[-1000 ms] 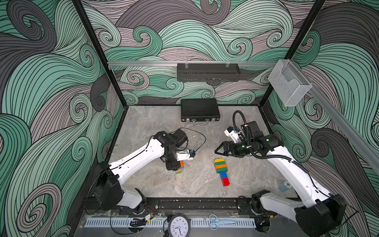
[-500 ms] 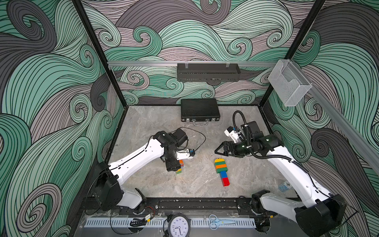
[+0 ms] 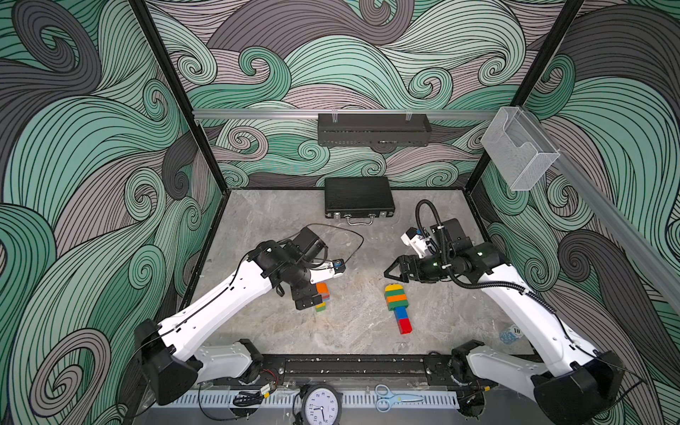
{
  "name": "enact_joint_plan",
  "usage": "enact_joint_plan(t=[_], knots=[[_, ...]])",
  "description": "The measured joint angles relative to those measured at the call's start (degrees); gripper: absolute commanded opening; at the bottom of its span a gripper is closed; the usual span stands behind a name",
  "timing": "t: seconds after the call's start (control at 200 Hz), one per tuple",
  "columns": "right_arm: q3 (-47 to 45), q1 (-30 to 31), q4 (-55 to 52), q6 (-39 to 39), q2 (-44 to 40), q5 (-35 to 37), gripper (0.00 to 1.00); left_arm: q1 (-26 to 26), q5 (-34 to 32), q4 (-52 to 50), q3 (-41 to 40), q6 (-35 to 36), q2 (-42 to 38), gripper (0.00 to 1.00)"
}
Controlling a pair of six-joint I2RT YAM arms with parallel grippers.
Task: Assemble an ice cream with lego
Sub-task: Assemble the lego brick with the lego brick, then adjust the lego brick at the center of the board.
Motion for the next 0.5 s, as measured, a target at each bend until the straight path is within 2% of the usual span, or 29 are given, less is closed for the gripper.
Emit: enact_joint_plan(t=[0.23,0.5], knots=[[-0.8,8.0,4.1,2.4,-2.0,6.7,0.99,0.0,-5.0,6.5,-2.3,-7.1,-9.9,0.99],[-4.0,23.4,10.3,4.6,-2.6,20.6,0.99,0.4,-11.6,11.0,-3.8,-17.0,-12.7,0.99]])
